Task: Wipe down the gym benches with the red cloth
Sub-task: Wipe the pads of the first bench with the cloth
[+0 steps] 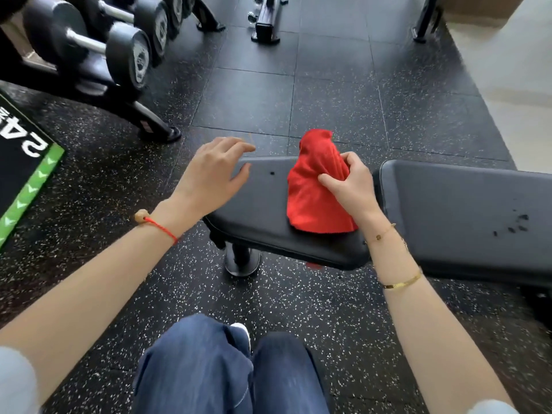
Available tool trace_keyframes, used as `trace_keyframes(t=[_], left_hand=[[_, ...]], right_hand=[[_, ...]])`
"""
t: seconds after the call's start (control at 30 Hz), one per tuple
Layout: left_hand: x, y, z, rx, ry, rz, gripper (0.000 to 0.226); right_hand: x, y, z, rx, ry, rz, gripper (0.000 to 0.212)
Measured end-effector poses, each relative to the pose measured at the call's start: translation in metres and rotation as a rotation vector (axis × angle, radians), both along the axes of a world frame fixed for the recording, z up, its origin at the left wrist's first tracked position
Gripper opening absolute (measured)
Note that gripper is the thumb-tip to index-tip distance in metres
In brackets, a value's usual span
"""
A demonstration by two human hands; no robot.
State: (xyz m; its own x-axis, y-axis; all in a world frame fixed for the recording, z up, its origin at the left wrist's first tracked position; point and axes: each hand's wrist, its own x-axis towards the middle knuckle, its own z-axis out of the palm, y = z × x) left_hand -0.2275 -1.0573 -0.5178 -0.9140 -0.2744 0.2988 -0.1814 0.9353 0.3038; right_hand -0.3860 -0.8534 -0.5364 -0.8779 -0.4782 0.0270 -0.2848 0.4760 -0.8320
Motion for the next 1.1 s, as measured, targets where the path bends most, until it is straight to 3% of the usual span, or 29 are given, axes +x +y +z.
trace_keyframes(t=[0.2, 0.3, 0.37, 0.53, 0.87, 1.1], left_hand=[[-0.01, 0.01, -0.042, -0.022, 0.035, 0.007, 0.032], [-0.012, 0.011, -0.052, -0.044, 0.036, 0.012, 0.033], [-0.013, 0.01, -0.056, -0.054, 0.027, 0.015, 0.034], [-0.012, 0.005, -0.062, -0.063, 0.022, 0.039, 0.037], [-0.005, 0.002, -0.079, -0.023, -0.013, 0.108, 0.038], [-0.005, 0.004, -0.085, 0.009, 0.032, 0.129, 0.036]], right_hand=[[-0.012, 0.004, -0.026, 0.059, 0.258, 0.065, 0.059], [-0.008, 0.007, -0.033, 0.328, 0.544, 0.031, 0.072], [-0.005, 0.008, -0.035, 0.452, 0.65, 0.058, 0.065], [0.003, -0.001, -0.037, 0.561, 0.434, 0.339, 0.065], [0.015, 0.019, -0.049, 0.618, 0.497, 0.33, 0.057], [0.005, -0.051, -0.042, 0.625, 0.398, 0.304, 0.061]])
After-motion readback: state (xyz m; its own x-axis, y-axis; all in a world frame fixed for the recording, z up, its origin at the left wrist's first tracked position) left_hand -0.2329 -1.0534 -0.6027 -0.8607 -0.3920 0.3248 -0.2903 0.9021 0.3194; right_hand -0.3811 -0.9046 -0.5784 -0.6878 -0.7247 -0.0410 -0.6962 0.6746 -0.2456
